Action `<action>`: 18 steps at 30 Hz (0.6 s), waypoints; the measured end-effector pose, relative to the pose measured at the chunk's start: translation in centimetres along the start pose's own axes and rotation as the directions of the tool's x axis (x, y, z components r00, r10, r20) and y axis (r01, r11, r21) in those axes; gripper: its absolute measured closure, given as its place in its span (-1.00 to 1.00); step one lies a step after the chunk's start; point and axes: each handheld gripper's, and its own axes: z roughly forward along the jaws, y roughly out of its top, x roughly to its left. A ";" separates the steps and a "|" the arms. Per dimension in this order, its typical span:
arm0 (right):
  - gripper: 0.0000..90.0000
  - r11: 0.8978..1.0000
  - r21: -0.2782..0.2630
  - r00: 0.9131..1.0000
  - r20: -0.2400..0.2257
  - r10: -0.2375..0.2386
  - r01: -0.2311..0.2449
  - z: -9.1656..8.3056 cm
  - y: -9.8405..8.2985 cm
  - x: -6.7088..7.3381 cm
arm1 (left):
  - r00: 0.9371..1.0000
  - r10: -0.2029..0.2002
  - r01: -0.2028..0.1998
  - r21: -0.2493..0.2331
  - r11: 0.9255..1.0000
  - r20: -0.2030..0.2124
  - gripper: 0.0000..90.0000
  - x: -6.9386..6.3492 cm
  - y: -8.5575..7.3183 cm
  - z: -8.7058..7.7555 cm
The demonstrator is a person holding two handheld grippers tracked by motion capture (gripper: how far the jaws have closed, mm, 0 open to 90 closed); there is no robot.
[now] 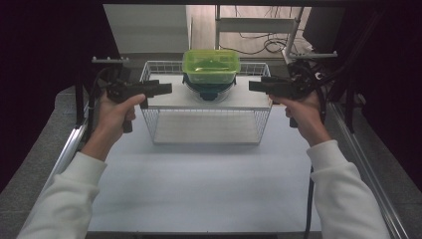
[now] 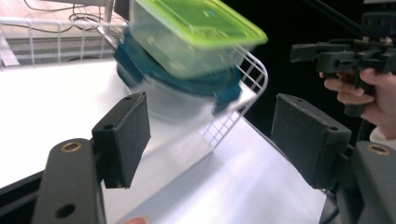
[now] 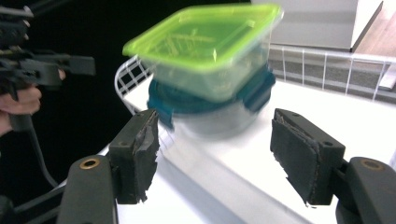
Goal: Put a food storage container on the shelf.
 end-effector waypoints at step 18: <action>-0.29 0.996 0.063 0.997 -0.046 -0.057 0.060 -1.8 -11.1 1.1 | 0.999 0.044 -0.043 0.070 0.997 -0.019 -0.44 -1.5 -12.4 -1.2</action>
